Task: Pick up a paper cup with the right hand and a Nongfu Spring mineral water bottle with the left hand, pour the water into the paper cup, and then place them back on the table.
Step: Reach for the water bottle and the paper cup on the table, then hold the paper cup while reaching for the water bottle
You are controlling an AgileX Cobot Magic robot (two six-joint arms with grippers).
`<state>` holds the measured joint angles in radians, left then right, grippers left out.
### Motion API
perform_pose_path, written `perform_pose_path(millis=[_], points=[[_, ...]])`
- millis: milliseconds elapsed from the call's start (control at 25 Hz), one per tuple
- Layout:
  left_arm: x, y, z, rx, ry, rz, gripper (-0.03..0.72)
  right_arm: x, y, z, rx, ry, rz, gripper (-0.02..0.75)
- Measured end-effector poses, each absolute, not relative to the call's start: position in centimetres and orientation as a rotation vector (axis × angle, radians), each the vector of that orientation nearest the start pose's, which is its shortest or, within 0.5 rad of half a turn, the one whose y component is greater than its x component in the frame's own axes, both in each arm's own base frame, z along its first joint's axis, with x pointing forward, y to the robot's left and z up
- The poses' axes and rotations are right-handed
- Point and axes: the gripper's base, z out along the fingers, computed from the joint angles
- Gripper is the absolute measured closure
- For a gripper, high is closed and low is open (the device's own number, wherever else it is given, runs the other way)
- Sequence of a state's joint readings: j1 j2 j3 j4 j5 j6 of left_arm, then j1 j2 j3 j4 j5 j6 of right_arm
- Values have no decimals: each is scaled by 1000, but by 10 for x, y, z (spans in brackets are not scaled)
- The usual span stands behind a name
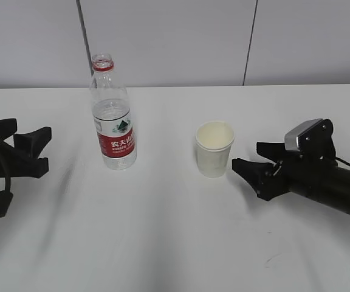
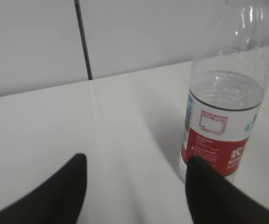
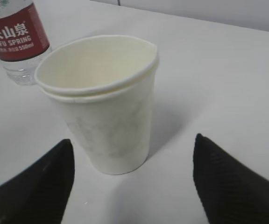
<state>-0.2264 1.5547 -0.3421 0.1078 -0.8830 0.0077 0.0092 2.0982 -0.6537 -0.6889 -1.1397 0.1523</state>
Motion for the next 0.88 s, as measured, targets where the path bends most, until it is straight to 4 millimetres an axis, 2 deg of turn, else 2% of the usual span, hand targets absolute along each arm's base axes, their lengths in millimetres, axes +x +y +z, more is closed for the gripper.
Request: perform_pose_path(millis=[280, 560, 880], points=[[242, -64, 168, 332, 1782, -183, 265, 338, 63, 76, -707, 1709, 503, 150], [242, -64, 168, 332, 1781, -183, 265, 348, 65, 72, -728, 1689, 507, 141], [243, -64, 168, 328, 1761, -187, 265, 357, 90, 60, -763, 1671, 545, 117]])
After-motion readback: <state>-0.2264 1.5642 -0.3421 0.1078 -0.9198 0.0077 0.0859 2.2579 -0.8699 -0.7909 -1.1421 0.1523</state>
